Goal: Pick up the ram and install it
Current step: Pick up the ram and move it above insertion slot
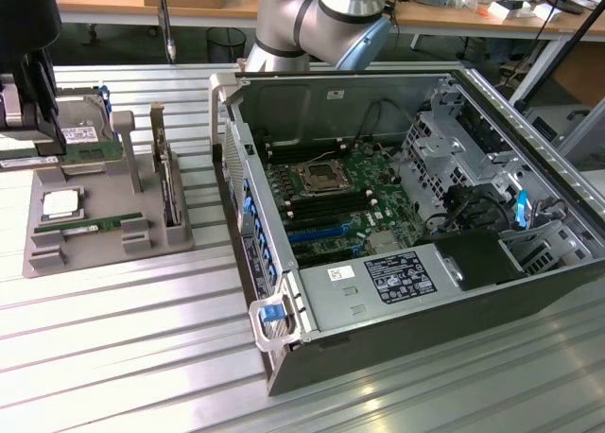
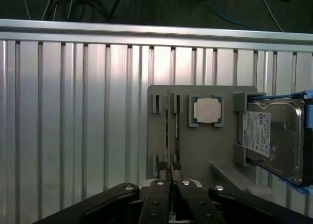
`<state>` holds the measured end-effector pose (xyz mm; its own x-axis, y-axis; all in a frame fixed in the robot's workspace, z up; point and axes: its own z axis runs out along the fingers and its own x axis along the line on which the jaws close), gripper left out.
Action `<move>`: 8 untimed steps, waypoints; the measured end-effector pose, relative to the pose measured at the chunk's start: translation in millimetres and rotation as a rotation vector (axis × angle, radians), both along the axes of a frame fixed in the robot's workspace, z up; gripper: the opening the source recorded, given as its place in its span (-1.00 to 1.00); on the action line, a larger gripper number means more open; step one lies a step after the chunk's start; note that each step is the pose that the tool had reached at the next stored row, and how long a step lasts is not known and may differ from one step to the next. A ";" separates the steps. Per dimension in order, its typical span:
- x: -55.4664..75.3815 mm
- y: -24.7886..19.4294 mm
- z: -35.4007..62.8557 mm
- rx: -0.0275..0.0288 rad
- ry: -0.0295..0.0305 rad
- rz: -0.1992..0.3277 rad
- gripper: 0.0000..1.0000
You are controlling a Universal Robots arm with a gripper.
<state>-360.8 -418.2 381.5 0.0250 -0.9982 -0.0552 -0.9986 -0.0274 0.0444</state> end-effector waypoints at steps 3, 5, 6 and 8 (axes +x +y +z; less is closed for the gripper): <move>0.0 0.0 9.7 0.0000 0.0000 0.000 -0.76; -0.1 0.0 12.6 0.0002 -0.0002 0.000 -0.76; 0.0 0.0 12.7 0.0001 0.0000 0.000 -0.76; 0.0 0.0 12.8 0.0000 0.0001 0.000 -0.76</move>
